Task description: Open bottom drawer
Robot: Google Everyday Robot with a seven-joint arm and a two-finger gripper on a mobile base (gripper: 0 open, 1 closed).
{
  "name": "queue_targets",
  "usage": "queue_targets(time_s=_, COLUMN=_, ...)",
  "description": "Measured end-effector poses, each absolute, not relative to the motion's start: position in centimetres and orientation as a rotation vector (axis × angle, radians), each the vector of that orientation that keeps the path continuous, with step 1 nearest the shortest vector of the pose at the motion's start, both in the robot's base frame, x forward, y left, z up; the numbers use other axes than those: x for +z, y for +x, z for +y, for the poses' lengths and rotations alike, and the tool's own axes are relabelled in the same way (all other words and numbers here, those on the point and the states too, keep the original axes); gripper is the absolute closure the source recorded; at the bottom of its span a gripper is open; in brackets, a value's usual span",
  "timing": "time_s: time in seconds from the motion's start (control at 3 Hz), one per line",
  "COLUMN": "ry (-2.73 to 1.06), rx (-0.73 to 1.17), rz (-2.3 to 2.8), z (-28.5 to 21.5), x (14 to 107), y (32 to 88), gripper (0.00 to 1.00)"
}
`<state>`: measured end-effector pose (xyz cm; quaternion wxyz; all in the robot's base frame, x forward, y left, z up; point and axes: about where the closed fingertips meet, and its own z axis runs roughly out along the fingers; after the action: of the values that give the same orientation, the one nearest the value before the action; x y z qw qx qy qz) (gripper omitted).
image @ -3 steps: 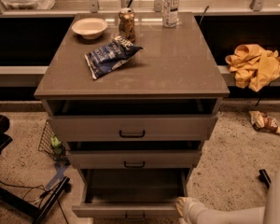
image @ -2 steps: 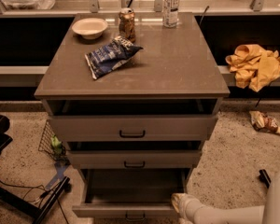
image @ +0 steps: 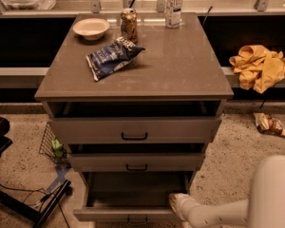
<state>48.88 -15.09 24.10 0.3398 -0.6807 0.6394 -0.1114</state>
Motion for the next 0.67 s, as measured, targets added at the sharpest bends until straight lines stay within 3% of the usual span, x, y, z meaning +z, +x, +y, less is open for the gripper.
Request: queue_targets(time_s=0.67, ry=-1.915, rx=-0.34, rz=1.608, z=-9.1, x=20.4, y=53.7, gripper=1.0)
